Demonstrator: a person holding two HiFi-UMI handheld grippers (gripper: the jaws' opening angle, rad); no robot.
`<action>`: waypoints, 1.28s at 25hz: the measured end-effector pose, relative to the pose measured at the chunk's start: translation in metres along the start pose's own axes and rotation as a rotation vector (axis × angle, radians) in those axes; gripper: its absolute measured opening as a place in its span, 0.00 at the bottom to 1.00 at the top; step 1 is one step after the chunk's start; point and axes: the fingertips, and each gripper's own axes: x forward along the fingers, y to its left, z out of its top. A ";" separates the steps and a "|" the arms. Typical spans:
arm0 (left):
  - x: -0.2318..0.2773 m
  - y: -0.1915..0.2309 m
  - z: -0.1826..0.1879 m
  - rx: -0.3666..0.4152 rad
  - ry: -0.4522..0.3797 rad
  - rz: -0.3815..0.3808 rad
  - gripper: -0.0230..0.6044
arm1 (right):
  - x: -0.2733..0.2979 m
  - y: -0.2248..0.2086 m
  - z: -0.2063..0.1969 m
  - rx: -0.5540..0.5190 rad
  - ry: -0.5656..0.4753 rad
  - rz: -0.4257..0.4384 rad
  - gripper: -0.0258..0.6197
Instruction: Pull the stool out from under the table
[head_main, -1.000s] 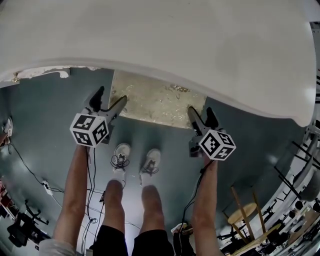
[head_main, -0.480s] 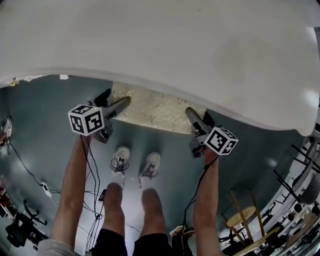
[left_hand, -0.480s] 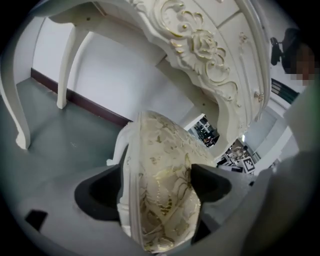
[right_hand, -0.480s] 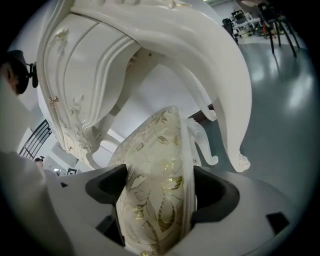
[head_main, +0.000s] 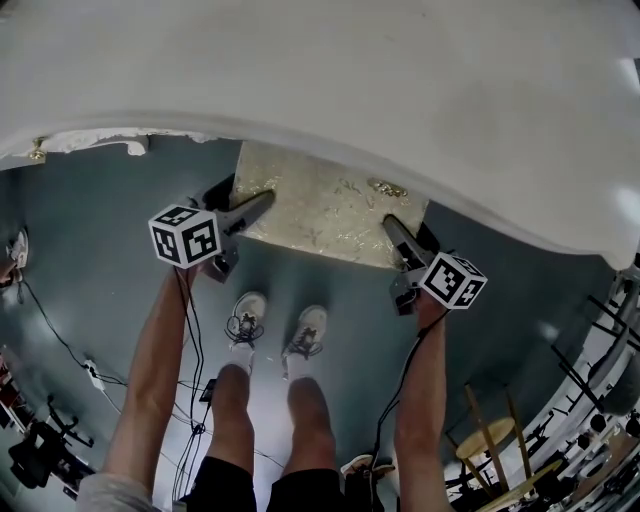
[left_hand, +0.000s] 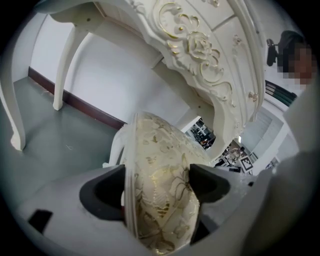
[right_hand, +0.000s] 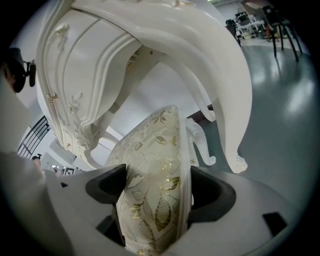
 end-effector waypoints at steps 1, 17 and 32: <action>0.000 -0.001 0.000 0.006 -0.004 0.003 0.68 | 0.000 0.000 0.000 -0.003 -0.002 -0.004 0.67; -0.050 -0.016 0.000 0.062 -0.069 0.070 0.67 | -0.032 0.033 -0.025 0.031 -0.056 -0.048 0.66; -0.113 -0.057 -0.014 0.085 -0.078 0.050 0.66 | -0.100 0.078 -0.052 0.020 -0.122 -0.088 0.66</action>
